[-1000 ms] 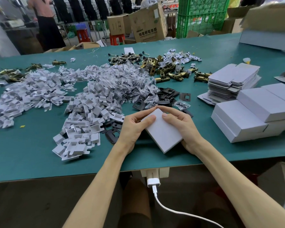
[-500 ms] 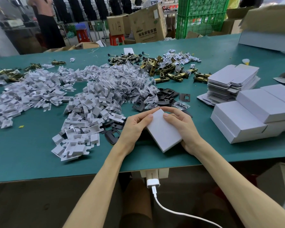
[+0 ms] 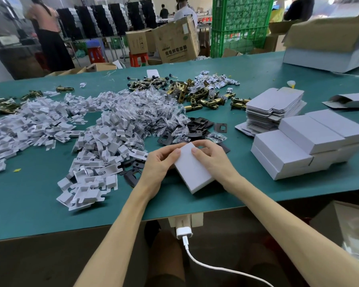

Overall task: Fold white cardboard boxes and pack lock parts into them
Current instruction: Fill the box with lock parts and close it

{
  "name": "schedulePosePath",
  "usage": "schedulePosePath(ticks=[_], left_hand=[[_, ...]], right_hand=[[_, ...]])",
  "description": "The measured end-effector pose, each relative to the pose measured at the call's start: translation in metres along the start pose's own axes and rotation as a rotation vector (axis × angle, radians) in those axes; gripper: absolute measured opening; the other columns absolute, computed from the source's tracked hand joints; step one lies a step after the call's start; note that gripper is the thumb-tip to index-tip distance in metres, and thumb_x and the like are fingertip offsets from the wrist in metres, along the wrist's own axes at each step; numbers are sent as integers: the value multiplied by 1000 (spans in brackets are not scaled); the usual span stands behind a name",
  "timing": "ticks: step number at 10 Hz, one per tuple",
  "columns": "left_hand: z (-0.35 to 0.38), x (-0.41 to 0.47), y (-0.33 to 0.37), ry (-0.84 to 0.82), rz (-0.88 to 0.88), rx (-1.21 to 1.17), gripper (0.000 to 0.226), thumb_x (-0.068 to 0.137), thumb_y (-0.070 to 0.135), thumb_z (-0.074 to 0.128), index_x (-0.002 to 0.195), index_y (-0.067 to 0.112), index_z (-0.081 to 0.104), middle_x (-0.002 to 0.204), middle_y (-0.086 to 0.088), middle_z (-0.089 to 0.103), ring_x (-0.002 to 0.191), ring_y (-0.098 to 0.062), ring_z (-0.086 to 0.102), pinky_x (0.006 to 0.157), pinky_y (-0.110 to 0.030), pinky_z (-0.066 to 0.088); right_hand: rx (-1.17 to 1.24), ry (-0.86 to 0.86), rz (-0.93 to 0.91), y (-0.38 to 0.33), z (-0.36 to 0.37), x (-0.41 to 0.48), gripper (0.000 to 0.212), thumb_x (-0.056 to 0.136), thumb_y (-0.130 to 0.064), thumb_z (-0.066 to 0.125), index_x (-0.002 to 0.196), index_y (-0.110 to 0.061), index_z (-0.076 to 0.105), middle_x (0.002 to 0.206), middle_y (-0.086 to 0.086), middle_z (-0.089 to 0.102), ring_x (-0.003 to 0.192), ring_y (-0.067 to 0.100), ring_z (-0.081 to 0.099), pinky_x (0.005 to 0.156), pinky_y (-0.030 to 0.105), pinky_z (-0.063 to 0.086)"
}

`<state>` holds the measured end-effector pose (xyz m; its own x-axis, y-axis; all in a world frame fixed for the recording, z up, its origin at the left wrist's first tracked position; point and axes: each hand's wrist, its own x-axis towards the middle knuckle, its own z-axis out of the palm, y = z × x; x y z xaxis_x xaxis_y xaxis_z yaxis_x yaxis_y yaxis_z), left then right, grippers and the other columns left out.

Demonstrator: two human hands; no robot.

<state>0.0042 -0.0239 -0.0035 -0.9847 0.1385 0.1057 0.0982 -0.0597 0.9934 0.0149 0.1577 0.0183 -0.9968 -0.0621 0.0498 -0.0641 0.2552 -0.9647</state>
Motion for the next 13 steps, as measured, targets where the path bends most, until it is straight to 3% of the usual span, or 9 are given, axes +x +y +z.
schedulePosePath(ticks=[2,3,4,6,8,9,10,11,13], left_hand=[[2,-1,1,-25,-1,-2,31,96,24,70,124,11,75,117,-21,75,100,-26,67,94,-47,53],[1,-2,1,-53,8,6,34,98,34,66,123,15,77,115,-21,75,102,-29,69,95,-47,56],[2,0,-1,-13,-10,-39,38,106,34,54,121,8,76,116,-16,77,111,-29,72,95,-42,60],[2,3,-6,-46,39,-7,29,109,14,49,118,1,73,115,-13,78,113,-28,73,86,-32,62],[2,4,-6,-31,41,27,30,110,13,48,116,0,74,114,-13,78,110,-29,75,85,-31,62],[2,4,-6,-27,37,44,29,110,14,49,115,2,75,113,-12,78,108,-29,75,86,-31,62],[2,4,-7,-30,32,54,29,110,14,49,115,3,76,113,-12,78,108,-29,75,87,-33,63],[2,4,-6,-29,28,54,29,110,14,49,115,3,75,113,-12,78,108,-29,75,88,-33,63],[2,4,-6,-30,22,51,29,110,14,49,115,4,75,113,-12,78,107,-29,75,88,-33,63]], right_hand=[[-783,-129,-138,-21,10,-25,109,85,-62,68,161,-9,10,143,12,34,131,29,35,111,45,38],[-877,-105,-162,-30,11,-33,101,86,-45,69,160,-10,11,138,13,38,127,34,40,104,46,43],[-917,-72,-149,-42,-5,-36,57,86,-38,66,131,-10,46,127,13,47,118,36,46,93,46,47],[-1093,208,-107,-67,-78,-22,40,90,-40,61,111,-7,54,115,17,58,106,37,53,79,42,43],[-1218,225,104,-57,-129,-21,24,91,-31,60,95,-10,50,117,19,60,108,39,53,77,40,38],[-1238,228,155,-42,-130,-22,26,94,-27,52,106,-4,53,129,22,54,121,40,48,87,41,39],[-1365,219,55,-33,-125,-16,55,96,-22,51,143,4,41,162,21,27,152,34,18,122,44,20],[-1379,164,-60,-28,-120,-10,67,97,-12,50,158,-9,22,163,11,25,152,30,19,124,43,18],[-1404,184,-30,-18,-126,-8,63,97,-4,51,155,-8,26,157,10,33,149,30,23,123,41,21]])
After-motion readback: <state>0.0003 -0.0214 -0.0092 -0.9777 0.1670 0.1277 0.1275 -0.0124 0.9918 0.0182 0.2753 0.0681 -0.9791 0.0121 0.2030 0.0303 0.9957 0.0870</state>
